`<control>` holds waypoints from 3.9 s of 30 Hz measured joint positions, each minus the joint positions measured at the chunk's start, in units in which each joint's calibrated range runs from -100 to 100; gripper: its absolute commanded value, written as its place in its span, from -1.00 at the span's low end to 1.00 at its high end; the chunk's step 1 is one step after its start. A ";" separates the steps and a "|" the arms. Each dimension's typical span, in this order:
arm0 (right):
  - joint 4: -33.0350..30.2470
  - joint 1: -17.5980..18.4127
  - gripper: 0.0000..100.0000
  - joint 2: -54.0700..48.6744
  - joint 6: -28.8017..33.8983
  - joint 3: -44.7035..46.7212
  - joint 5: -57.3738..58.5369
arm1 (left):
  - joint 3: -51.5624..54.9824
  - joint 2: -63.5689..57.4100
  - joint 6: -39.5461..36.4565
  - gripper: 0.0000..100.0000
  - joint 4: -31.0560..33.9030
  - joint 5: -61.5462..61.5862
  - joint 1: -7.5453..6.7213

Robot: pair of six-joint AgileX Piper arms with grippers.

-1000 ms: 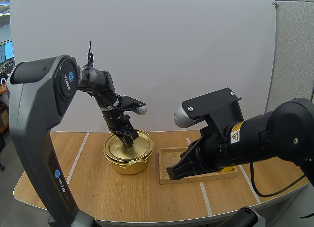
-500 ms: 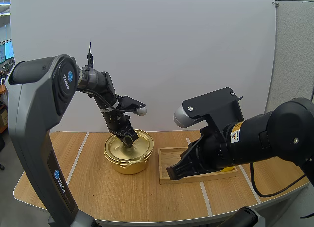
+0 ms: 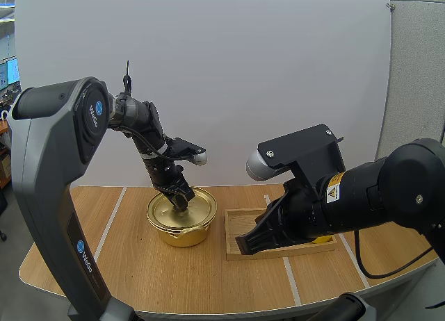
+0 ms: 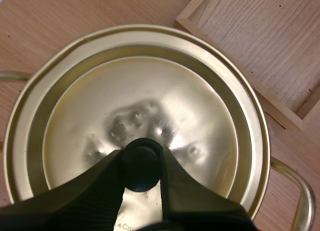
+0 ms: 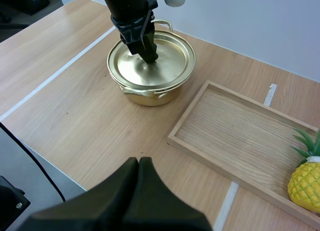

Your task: Open the pot, put the grape inside, and close it

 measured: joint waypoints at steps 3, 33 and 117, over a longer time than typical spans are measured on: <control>0.00 0.00 -1.00 0.00 0.00 0.00 0.00 | 0.00 0.00 0.00 -1.00 -0.07 0.21 0.00; 0.00 0.00 -1.00 0.00 0.00 0.00 -0.16 | -6.74 -23.06 0.33 0.78 -3.79 11.14 0.00; 0.00 0.00 -1.00 0.00 0.00 0.00 -0.16 | -1.79 -6.88 -1.91 -1.00 1.70 2.07 0.00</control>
